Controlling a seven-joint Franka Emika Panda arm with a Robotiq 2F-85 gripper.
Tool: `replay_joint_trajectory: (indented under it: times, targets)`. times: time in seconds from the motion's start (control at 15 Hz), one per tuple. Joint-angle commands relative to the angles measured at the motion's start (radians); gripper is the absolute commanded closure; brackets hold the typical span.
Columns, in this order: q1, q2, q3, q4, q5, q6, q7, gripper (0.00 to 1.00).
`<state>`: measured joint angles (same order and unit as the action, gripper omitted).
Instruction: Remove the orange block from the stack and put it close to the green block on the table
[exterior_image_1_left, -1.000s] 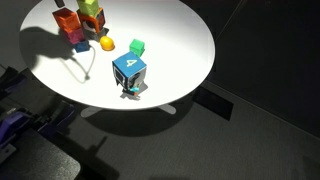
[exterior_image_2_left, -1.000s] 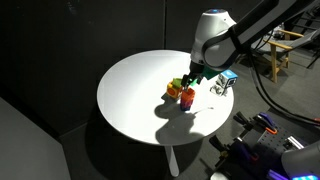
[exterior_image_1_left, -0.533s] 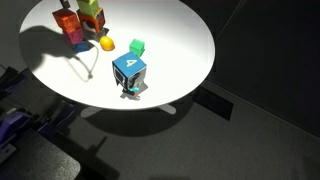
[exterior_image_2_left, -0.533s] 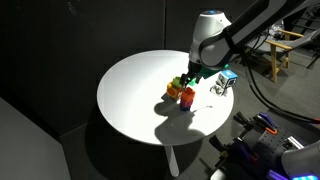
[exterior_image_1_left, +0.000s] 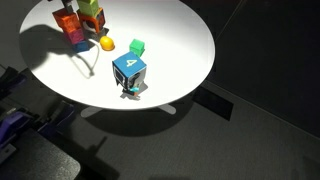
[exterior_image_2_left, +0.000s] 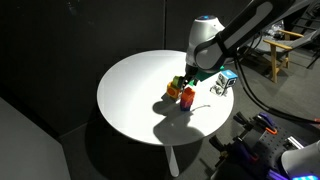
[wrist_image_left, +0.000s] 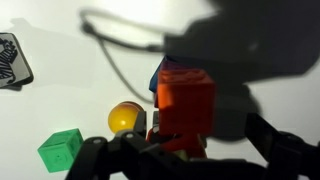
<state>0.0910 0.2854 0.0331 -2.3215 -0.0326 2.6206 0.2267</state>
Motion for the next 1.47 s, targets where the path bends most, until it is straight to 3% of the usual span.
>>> replay_joint_trajectory:
  times: [0.0,0.87,1.0,1.13,1.33,1.4]
  targets:
    - [0.025,0.033,-0.023,0.042,-0.026,-0.027,0.033,0.00]
    - [0.065,0.101,-0.056,0.083,-0.049,-0.037,0.047,0.00]
    - [0.073,0.108,-0.063,0.088,-0.057,-0.040,0.051,0.25]
    - [0.079,0.109,-0.067,0.091,-0.067,-0.047,0.052,0.44]
    - [0.085,0.095,-0.076,0.091,-0.083,-0.063,0.063,0.68]
    - [0.085,0.088,-0.078,0.092,-0.088,-0.073,0.066,0.70]
